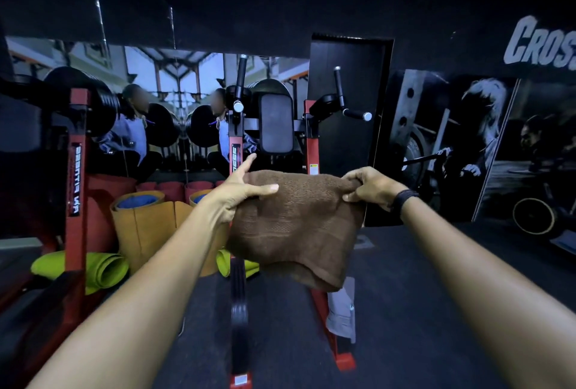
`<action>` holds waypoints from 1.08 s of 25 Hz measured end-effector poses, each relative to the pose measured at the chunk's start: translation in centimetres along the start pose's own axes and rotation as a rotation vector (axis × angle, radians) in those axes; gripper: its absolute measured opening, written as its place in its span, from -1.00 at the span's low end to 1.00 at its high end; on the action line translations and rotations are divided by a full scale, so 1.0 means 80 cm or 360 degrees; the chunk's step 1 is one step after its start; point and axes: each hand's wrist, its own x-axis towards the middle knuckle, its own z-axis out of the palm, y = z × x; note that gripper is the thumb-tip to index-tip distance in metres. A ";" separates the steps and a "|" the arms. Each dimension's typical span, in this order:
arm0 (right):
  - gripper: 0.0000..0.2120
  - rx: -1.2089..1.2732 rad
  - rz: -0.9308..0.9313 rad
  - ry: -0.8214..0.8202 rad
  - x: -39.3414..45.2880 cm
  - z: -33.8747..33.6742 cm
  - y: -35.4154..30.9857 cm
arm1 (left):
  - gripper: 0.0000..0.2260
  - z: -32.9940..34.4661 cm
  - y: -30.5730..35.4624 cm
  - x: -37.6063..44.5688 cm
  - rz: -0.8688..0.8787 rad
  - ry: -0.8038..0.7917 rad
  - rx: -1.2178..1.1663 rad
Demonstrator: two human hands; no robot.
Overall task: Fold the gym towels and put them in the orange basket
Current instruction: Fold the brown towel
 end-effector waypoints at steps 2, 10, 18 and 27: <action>-0.80 -0.0111 -0.0053 0.0233 0.009 0.002 0.002 | -0.24 -0.001 0.005 0.002 0.0081 -0.0103 0.0517; -0.87 -0.0385 -0.0095 0.0470 0.014 0.000 0.004 | -0.66 -0.017 0.017 0.024 0.0147 0.0594 0.2040; -0.79 0.0902 -0.0155 0.0193 -0.015 0.008 0.006 | -0.87 -0.019 0.012 0.021 0.0394 0.0297 0.0756; -0.79 -0.0055 -0.0136 0.0786 -0.019 -0.003 0.010 | -0.55 -0.002 0.003 0.048 0.0368 0.0315 0.1348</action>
